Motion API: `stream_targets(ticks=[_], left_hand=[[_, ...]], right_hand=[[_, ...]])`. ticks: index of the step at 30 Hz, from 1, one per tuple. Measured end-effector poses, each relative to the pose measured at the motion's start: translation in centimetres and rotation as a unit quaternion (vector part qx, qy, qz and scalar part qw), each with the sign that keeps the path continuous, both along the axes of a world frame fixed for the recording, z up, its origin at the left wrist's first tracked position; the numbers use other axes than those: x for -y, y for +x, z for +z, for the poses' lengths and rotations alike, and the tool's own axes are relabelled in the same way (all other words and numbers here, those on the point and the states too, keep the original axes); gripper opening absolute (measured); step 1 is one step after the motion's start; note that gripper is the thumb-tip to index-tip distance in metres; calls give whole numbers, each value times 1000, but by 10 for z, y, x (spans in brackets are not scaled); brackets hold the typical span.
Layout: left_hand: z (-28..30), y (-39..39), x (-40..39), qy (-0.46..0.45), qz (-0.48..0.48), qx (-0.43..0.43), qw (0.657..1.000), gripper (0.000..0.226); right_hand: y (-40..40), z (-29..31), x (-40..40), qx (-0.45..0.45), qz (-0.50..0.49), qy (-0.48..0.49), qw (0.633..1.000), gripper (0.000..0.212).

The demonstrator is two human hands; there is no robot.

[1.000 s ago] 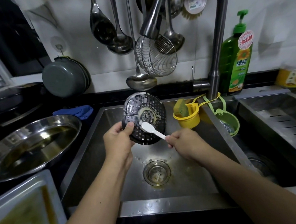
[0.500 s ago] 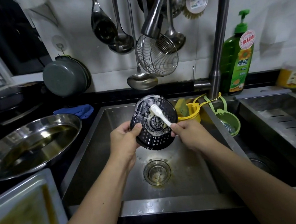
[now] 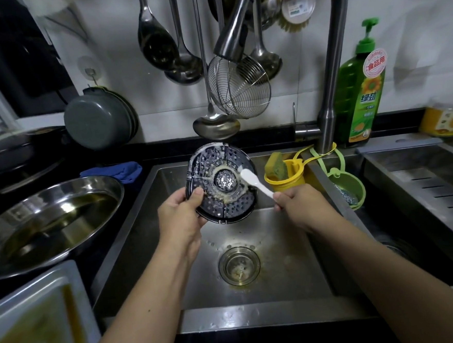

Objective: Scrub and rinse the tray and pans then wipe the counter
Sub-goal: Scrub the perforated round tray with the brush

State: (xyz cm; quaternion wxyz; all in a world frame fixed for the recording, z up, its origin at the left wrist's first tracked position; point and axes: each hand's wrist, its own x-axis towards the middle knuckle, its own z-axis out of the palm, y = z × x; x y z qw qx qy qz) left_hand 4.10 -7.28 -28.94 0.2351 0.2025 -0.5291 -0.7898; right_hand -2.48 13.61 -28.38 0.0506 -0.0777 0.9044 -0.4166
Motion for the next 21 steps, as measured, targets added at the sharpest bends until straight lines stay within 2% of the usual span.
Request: stream_targets(ticks=[5,10,16,21], left_hand=[[-2,1,-8,-53,-44,17,997,10],[-3,1,-14,-77,-49,12,996,10],[-1,0,-6,-19,-17,6,1000,11],[-1,-1,2,-5,-4,7,1000,9]], right_hand=[[4,3,10,-17,13,-65,998,40],[9,0,14,-17,61,-31,997,37],[12,-6,15,-5,93,38,995,39],[0,-5,-1,14,32,49,998,38]])
